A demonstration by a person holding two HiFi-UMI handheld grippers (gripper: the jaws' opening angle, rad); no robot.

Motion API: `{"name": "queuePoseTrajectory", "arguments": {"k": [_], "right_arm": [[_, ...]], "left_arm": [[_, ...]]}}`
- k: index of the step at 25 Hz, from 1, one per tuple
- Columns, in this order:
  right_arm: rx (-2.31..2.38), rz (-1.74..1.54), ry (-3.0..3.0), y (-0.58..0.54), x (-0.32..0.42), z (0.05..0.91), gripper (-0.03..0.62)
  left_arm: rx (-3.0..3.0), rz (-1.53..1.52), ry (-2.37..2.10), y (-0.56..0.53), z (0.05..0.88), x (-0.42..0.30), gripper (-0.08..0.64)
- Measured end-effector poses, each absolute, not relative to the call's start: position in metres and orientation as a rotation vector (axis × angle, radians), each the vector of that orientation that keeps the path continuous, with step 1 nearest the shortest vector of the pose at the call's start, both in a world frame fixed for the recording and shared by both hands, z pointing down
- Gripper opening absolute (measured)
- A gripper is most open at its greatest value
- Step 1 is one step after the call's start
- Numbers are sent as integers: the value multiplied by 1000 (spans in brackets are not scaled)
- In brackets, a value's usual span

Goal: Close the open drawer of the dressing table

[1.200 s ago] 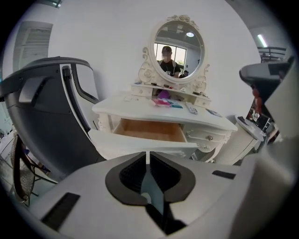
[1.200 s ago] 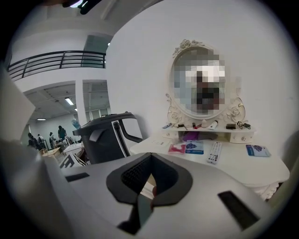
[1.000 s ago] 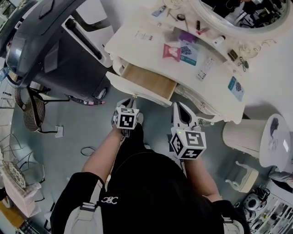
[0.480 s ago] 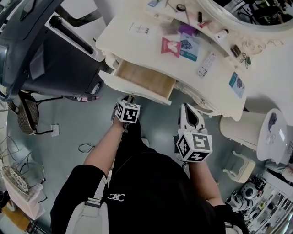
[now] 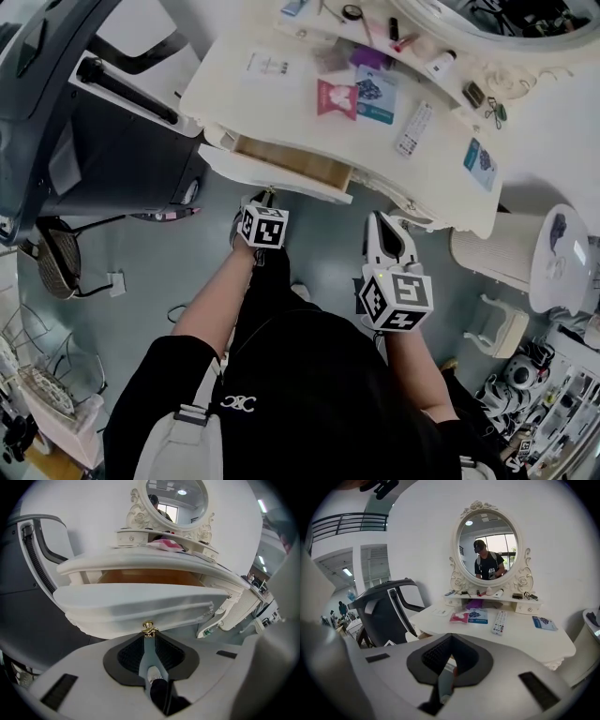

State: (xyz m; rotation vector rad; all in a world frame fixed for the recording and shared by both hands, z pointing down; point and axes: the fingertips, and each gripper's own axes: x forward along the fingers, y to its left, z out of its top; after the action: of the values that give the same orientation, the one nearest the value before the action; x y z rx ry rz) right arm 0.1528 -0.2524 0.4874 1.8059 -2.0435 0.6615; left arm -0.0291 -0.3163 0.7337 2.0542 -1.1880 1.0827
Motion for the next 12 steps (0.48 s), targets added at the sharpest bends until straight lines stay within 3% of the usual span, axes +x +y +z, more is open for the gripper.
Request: {"name": "queuePoseTrajectory", "arguments": {"k": [12], "right_arm": [[2010, 704, -1910, -276, 185, 479, 9]], "left_arm": [[2128, 1138, -1100, -380, 734, -3, 71]]}}
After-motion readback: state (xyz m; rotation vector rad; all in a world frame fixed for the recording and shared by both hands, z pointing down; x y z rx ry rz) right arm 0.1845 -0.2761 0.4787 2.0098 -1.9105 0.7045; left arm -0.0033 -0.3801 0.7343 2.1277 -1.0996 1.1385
